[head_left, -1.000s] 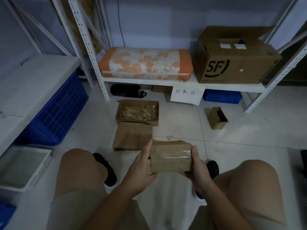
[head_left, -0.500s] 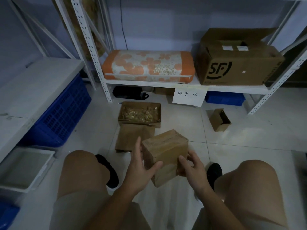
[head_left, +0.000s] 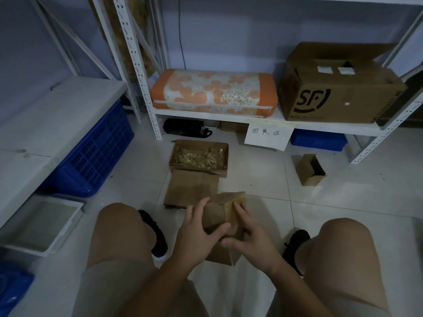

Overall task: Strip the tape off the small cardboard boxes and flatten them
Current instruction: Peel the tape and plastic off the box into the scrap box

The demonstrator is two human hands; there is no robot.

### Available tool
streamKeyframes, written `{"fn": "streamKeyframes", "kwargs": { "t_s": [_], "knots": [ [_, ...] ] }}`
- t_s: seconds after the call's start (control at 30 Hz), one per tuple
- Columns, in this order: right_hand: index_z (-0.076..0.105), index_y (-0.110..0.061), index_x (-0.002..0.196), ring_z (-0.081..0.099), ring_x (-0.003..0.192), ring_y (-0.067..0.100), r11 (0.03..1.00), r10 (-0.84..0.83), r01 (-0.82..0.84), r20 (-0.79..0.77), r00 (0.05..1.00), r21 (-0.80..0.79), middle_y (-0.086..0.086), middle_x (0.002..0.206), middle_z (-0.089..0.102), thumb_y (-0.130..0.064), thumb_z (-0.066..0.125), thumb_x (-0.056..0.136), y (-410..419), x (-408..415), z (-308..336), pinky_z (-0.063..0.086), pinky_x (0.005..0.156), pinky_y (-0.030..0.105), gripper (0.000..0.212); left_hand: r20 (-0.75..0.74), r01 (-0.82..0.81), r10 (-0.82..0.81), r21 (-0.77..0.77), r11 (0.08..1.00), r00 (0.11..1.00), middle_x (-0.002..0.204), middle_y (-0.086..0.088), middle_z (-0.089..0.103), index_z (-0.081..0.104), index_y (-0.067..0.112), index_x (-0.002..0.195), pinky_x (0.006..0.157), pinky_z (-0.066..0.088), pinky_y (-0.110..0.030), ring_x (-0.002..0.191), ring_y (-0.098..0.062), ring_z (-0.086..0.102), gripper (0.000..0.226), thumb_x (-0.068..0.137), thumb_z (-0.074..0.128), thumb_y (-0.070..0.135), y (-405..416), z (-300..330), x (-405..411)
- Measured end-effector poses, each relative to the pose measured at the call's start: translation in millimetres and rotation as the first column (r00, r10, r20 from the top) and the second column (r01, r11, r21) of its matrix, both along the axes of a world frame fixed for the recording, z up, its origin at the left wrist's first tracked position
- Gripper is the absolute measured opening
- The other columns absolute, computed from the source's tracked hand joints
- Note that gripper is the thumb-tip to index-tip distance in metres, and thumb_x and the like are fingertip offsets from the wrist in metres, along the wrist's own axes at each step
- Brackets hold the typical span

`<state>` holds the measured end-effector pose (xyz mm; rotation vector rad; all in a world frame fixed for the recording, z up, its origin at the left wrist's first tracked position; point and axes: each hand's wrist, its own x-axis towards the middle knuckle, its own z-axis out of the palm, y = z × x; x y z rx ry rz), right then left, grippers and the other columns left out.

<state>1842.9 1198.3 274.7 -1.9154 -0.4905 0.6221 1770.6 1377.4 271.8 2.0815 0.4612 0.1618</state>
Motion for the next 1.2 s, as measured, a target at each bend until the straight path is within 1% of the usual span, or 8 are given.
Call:
{"fn": "streamKeyframes", "kwargs": {
  "t_s": [0.13, 0.23, 0.33, 0.43, 0.6, 0.83, 0.97, 1.2],
  "knots": [
    [0.016, -0.036, 0.157, 0.045, 0.133, -0.010, 0.995, 0.001, 0.008, -0.096, 0.995, 0.098, -0.025, 0.148, 0.041, -0.042, 0.092, 0.068, -2.2, 1.2, 5.5, 0.048, 0.103, 0.020, 0.117, -0.005, 0.023, -0.024, -0.101, 0.995, 1.000, 0.137, 0.028, 0.034, 0.014, 0.053, 0.158, 0.098, 0.055, -0.037, 0.125, -0.002, 0.050, 0.086, 0.090, 0.065, 0.064, 0.8, -5.4, 0.7],
    [0.031, -0.039, 0.152, 0.051, 0.121, -0.017, 0.978, -0.065, 0.092, -0.142, 0.988, 0.187, -0.027, 0.135, 0.055, -0.020, 0.086, 0.080, -3.2, 3.2, 12.2, 0.051, 0.089, 0.013, 0.093, 0.046, 0.032, -0.023, -0.215, 0.976, 0.999, 0.134, 0.027, 0.040, 0.033, 0.051, 0.153, 0.092, 0.057, -0.025, 0.120, 0.004, 0.051, 0.077, 0.090, 0.076, 0.048, 1.4, -3.4, 4.9],
    [0.039, -0.039, 0.150, 0.055, 0.126, -0.004, 0.969, -0.080, 0.116, -0.166, 0.983, 0.217, -0.023, 0.138, 0.058, -0.023, 0.086, 0.081, -4.0, 3.9, 14.4, 0.051, 0.101, 0.025, 0.085, 0.096, 0.063, -0.032, -0.346, 0.936, 0.995, 0.136, 0.014, 0.045, 0.042, 0.056, 0.139, 0.087, 0.055, -0.015, 0.118, 0.015, 0.051, 0.064, 0.091, 0.078, 0.033, -0.3, 4.0, 7.3],
    [0.039, -0.037, 0.152, 0.055, 0.130, 0.004, 0.971, -0.057, 0.089, -0.148, 0.987, 0.224, -0.017, 0.140, 0.058, -0.024, 0.086, 0.082, -5.2, 3.9, 12.8, 0.049, 0.108, 0.033, 0.085, 0.087, 0.118, -0.088, -0.431, 0.895, 0.992, 0.152, 0.019, 0.043, 0.030, 0.066, 0.146, 0.107, 0.052, -0.032, 0.134, 0.009, 0.046, 0.076, 0.087, 0.076, 0.054, 0.3, 1.7, 6.5],
    [0.015, -0.051, 0.157, 0.054, 0.130, -0.001, 0.973, -0.060, 0.095, -0.165, 0.984, 0.212, -0.015, 0.148, 0.051, -0.038, 0.079, 0.087, -13.4, 9.1, 12.0, 0.052, 0.105, 0.034, 0.095, 0.032, 0.177, -0.184, -0.470, 0.864, 0.982, 0.158, 0.023, 0.039, 0.003, 0.077, 0.146, 0.116, 0.044, -0.041, 0.140, 0.001, 0.045, 0.091, 0.085, 0.070, 0.066, -2.4, 2.5, 3.9],
    [0.049, -0.030, 0.139, 0.063, 0.116, 0.002, 0.978, -0.135, 0.129, 0.026, 0.991, 0.165, -0.012, 0.135, 0.058, -0.027, 0.076, 0.090, -14.8, 9.3, 22.7, 0.056, 0.092, 0.027, 0.055, 0.013, 0.219, -0.235, -0.414, 0.883, 0.972, 0.153, 0.025, 0.047, 0.003, 0.078, 0.144, 0.114, 0.044, -0.031, 0.137, 0.004, 0.048, 0.084, 0.093, 0.067, 0.056, -6.3, 5.0, 2.2],
    [0.054, -0.020, 0.122, 0.069, 0.101, 0.007, 0.981, -0.147, 0.141, 0.043, 0.988, 0.136, -0.013, 0.113, 0.067, -0.021, 0.079, 0.088, -17.2, 11.3, 23.7, 0.058, 0.085, 0.029, 0.042, 0.002, 0.263, -0.279, -0.340, 0.903, 0.960, 0.155, 0.031, 0.041, 0.000, 0.078, 0.145, 0.116, 0.041, -0.031, 0.139, 0.008, 0.043, 0.085, 0.090, 0.064, 0.064, -7.8, 5.1, 0.2],
    [0.055, -0.025, 0.113, 0.071, 0.085, 0.011, 0.973, -0.228, 0.223, 0.095, 0.969, 0.064, -0.010, 0.105, 0.071, -0.040, 0.078, 0.086, -14.8, 9.1, 17.6, 0.060, 0.076, 0.043, 0.038, -0.039, 0.257, -0.286, -0.336, 0.906, 0.957, 0.153, 0.029, 0.045, 0.000, 0.076, 0.146, 0.118, 0.041, -0.038, 0.137, 0.006, 0.047, 0.085, 0.094, 0.064, 0.058, -10.3, -0.8, 1.6]
  ]
}}
